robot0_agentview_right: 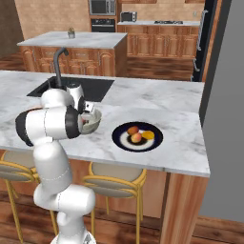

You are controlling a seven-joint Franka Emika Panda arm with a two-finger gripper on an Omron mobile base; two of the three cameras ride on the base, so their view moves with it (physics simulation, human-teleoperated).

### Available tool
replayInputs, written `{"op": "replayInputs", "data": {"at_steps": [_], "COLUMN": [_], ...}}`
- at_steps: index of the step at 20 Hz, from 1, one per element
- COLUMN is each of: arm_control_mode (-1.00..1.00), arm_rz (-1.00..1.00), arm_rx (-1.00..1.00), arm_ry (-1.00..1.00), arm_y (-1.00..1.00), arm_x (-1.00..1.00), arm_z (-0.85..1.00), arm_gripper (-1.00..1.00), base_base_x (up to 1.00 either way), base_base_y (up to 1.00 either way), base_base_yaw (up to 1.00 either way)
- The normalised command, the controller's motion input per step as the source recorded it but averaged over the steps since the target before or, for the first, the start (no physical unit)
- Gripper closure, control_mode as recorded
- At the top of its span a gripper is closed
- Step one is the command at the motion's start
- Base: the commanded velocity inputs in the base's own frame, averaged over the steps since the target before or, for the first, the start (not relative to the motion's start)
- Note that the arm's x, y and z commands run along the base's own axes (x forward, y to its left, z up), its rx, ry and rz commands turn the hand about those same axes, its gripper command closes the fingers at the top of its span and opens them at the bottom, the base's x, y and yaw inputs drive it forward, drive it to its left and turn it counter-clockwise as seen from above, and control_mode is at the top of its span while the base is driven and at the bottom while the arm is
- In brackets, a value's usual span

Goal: Take the fruits from the plate on the dining counter and place two fruits in each bowl.

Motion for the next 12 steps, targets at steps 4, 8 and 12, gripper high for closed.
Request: {"op": "replayInputs", "data": {"at_steps": [4,8,12], "arm_control_mode": [-1.0,-1.0,-1.0], "arm_rz": [-0.01,-0.06,-0.13], "arm_rx": [0.0,0.0,0.0], "arm_ry": [-0.03,-0.01,0.0], "arm_y": [0.0,-0.06,-0.67], "arm_x": [0.06,-0.02,-0.24], "arm_z": [0.12,0.82,1.0], "arm_gripper": [-1.0,-1.0,-1.0], "base_base_x": [0.0,0.0,0.0], "base_base_y": [0.0,0.0,0.0], "base_base_yaw": [0.0,0.0,0.0]}}
